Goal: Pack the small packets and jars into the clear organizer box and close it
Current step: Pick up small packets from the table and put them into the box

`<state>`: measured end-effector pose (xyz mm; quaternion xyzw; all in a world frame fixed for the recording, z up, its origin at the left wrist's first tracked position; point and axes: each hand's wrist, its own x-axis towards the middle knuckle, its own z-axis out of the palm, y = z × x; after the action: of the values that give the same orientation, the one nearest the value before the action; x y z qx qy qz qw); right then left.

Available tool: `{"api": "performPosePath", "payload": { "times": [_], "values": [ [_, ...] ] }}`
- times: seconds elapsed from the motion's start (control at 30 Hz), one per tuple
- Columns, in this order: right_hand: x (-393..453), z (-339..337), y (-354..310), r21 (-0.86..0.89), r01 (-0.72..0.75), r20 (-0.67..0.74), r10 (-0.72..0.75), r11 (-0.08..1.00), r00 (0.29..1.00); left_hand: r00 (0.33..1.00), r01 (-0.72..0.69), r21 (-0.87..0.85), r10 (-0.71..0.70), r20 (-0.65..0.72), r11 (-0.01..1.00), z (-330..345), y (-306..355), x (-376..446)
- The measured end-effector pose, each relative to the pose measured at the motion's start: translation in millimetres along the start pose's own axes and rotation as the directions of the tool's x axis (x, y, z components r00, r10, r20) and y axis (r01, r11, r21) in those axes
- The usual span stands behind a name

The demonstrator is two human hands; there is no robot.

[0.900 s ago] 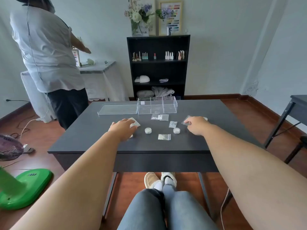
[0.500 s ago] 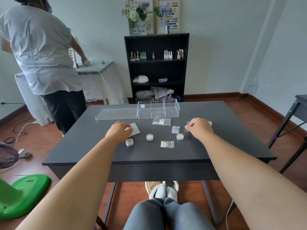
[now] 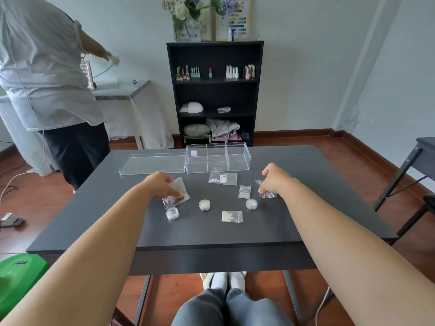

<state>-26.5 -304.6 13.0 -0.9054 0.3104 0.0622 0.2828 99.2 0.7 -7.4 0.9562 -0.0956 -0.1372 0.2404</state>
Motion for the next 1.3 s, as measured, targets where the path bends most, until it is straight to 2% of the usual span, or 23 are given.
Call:
{"api": "performPosePath", "payload": {
  "times": [0.07,0.23,0.37,0.5,0.67,0.8,0.93,1.1,1.17,1.3],
  "values": [
    [4.5,1.0,0.9,0.024,0.01,0.009,-0.01,1.0,1.0,0.999,-0.026,-0.027,0.025,-0.034,0.999,1.0,1.7,-0.5],
    [12.2,6.8,3.3,0.155,-0.038,-0.094,0.053,0.987,0.994,0.988,-0.109,-0.153,0.09,-0.125,0.982,2.3,10.7,-4.6],
    [15.9,20.1,11.0,0.328,0.107,-0.165,-0.054,0.938,0.985,0.976,-0.178,-0.171,0.153,-0.154,0.969,2.8,12.9,-3.8],
    [14.9,29.4,7.8,0.431,0.261,-0.271,-0.152,0.864,0.951,0.961,-0.251,-0.212,0.217,-0.168,0.945,-2.9,16.5,-0.4],
    [14.4,30.7,-11.0,0.442,0.378,-0.334,-0.241,0.813,0.911,0.948,-0.319,-0.351,0.291,-0.13,0.88,-18.6,28.9,5.2],
    [14.8,25.7,-33.3,0.492,0.433,-0.322,-0.305,0.755,0.896,0.932,-0.361,-0.39,0.314,-0.181,0.847,-36.1,40.3,16.8],
    [14.3,17.6,-53.0,0.506,0.47,-0.317,-0.351,0.723,0.881,0.916,-0.386,-0.425,0.287,-0.28,0.819,-51.6,48.9,29.7],
    [15.2,12.6,-71.8,0.56,0.487,-0.294,-0.389,0.67,0.873,0.898,-0.3,-0.534,0.045,-0.438,0.79,-41.3,66.1,44.2],
    [16.1,14.5,-75.1,0.554,0.495,-0.297,-0.397,0.67,0.868,0.898,-0.256,-0.506,0.009,-0.44,0.824,-32.6,71.0,53.2],
    [20.2,19.1,-73.4,0.514,0.502,-0.306,-0.398,0.695,0.865,0.889,-0.228,-0.391,0.027,-0.456,0.892,-21.5,75.1,70.8]
  ]
}}
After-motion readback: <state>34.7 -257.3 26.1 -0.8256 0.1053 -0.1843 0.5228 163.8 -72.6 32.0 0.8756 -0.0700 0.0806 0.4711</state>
